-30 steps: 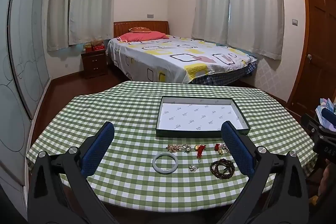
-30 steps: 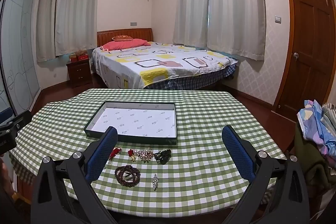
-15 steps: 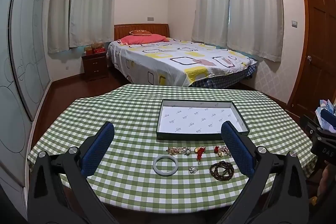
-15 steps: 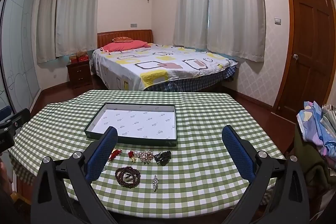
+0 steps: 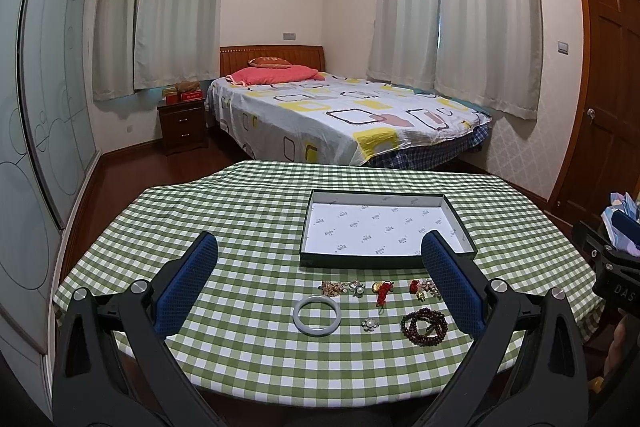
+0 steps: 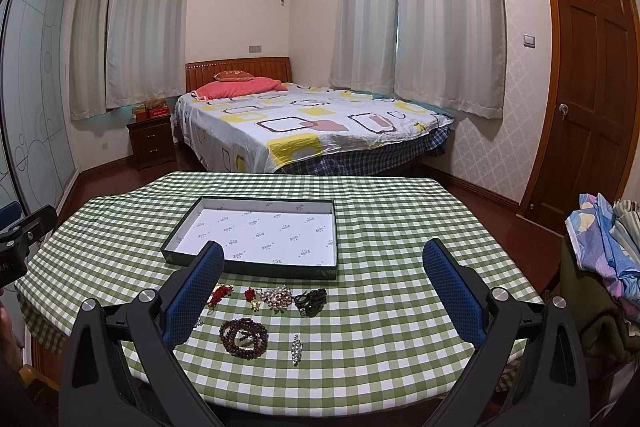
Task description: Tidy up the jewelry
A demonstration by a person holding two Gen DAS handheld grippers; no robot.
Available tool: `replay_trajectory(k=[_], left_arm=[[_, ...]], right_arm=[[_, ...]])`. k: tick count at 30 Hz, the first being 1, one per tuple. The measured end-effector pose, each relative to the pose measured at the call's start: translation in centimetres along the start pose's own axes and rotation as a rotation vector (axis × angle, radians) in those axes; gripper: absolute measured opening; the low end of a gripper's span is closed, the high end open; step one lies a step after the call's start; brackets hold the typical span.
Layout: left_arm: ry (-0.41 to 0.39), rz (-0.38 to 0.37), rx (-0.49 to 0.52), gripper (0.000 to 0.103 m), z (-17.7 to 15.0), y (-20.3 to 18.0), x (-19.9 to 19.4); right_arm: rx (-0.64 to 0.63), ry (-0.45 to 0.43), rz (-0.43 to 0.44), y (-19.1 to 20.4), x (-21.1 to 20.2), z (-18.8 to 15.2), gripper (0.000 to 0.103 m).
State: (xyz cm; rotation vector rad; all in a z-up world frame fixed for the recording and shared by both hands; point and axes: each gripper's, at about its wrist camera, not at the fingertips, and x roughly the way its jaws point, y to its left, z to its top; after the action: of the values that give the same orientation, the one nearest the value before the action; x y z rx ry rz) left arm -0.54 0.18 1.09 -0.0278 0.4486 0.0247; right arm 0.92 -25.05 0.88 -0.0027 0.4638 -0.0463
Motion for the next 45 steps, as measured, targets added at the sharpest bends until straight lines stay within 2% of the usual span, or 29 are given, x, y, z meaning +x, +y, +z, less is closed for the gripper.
replay_trajectory(k=[45], left_arm=[[0.009,0.001,-0.003,0.099,-0.37,0.27,0.50]], right_arm=[[0.000,0.001,0.003,0.17,-0.11,0.14,0.097]])
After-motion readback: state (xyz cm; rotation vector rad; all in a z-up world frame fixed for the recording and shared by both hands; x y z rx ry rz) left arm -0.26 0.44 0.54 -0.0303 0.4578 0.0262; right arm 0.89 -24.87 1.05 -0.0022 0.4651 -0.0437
